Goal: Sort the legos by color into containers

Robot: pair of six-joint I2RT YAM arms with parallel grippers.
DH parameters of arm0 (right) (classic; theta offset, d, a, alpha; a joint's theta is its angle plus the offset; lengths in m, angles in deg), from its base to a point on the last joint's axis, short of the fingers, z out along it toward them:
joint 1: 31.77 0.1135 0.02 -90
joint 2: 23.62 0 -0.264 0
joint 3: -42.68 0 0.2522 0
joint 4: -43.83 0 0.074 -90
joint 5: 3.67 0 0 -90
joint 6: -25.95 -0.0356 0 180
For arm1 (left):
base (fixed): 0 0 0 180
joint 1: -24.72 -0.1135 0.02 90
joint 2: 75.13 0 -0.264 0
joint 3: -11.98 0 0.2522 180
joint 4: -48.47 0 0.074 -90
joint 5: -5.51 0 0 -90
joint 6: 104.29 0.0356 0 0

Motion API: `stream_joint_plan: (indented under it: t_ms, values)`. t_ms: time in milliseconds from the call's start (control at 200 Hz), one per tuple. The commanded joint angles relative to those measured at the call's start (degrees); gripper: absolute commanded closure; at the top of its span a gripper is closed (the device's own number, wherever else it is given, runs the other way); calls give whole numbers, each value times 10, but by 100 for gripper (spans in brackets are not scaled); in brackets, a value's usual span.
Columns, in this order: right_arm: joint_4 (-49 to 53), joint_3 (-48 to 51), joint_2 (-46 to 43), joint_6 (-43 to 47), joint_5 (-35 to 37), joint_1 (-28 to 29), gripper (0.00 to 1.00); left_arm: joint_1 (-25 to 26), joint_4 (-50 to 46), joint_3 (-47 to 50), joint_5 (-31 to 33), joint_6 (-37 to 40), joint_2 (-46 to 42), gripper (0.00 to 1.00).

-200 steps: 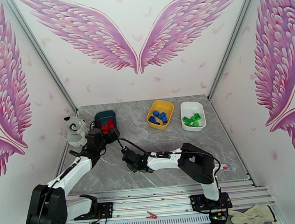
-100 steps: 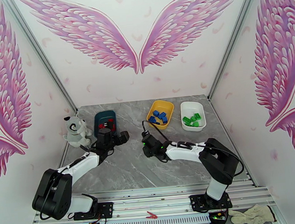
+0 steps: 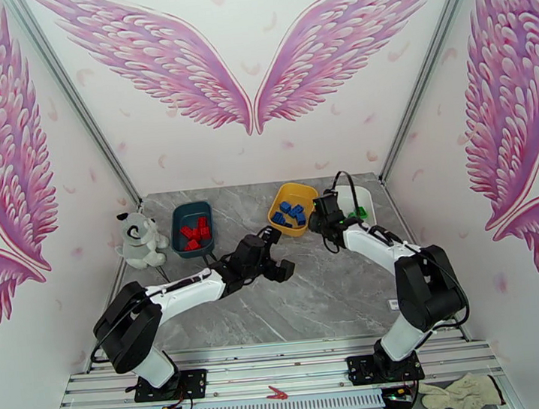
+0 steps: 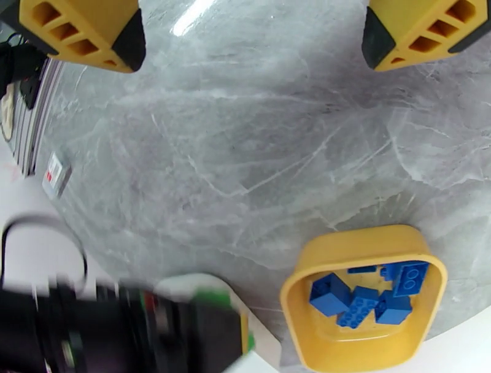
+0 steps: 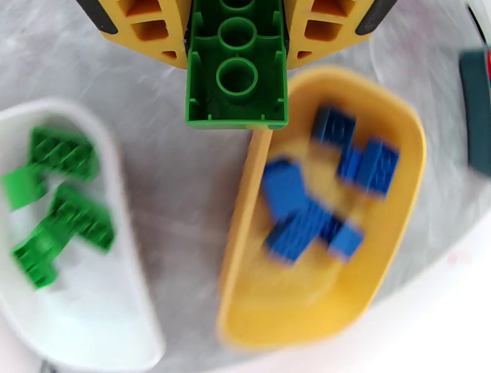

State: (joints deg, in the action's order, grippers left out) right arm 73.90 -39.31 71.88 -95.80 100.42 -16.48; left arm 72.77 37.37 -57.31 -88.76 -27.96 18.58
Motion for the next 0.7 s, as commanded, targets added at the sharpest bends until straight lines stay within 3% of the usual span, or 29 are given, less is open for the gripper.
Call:
stream_joint_plan:
  t_ms: [0,255,380,500,695]
  values:
    - [57,-54,19,-12,46,-32,79,13,-14,-16,23,39,-6,1]
    - [128,-152,85,0,82,-90,77,24,37,38,42,61,-74,1]
    - [160,-197,127,13,83,-104,70,26,64,69,58,69,-111,1]
    - [175,-223,151,25,78,-106,57,26,74,86,74,73,-136,1]
    - [164,-208,135,26,64,-106,26,25,93,106,97,73,-160,1]
